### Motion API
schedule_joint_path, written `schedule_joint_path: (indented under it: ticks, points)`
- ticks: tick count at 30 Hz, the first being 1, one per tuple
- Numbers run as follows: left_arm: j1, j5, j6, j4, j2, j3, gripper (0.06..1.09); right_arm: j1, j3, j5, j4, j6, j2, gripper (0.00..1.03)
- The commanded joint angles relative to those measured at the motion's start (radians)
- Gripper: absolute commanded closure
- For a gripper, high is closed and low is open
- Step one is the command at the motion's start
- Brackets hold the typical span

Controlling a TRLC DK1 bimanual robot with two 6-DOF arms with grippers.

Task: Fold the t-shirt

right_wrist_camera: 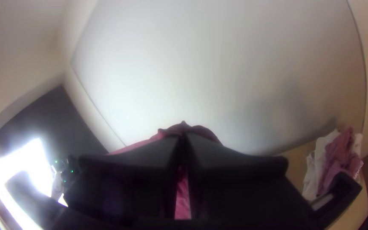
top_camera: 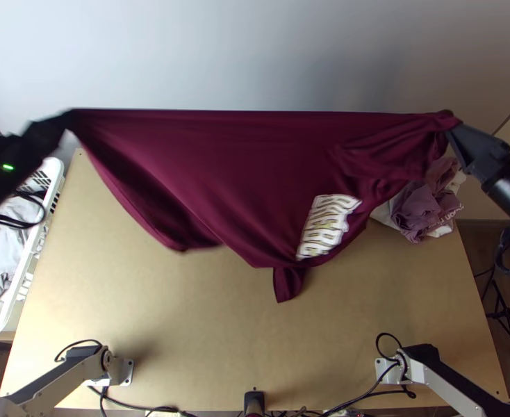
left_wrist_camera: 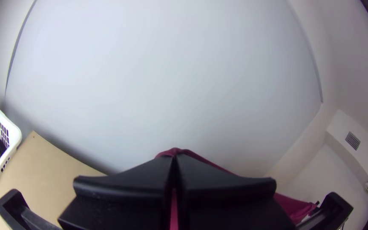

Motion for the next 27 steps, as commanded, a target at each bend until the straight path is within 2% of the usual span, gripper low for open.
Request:
schedule_joint_path:
  ticks: [1,5,8,12,17,20,27]
  points:
    - [0.179,0.028,-0.002,-0.011,0.027,0.12,1.05,0.045,0.006,-0.01,-0.064,-0.017,-0.049,1.0]
    - [0.173,0.061,-0.003,-0.021,-0.019,0.127,1.05,0.057,0.049,-0.03,-0.081,-0.001,-0.061,1.0]
    - [0.164,0.097,-0.027,-0.034,-0.071,0.1,1.05,0.039,0.147,-0.067,-0.086,0.061,-0.054,1.0]
    - [0.165,0.166,-0.076,0.012,-0.188,0.038,1.05,-0.021,0.297,-0.108,-0.087,0.134,-0.051,1.0]
    - [0.173,0.164,-0.12,0.061,-0.297,0.038,1.05,-0.087,0.555,-0.124,-0.082,0.21,-0.02,1.0]
    - [0.173,0.163,-0.12,0.074,-0.35,0.042,1.05,-0.117,0.576,-0.133,-0.069,0.24,-0.04,1.0]
    - [0.167,0.163,-0.123,0.078,-0.443,0.077,1.05,-0.117,0.576,-0.139,-0.059,0.246,-0.081,1.0]
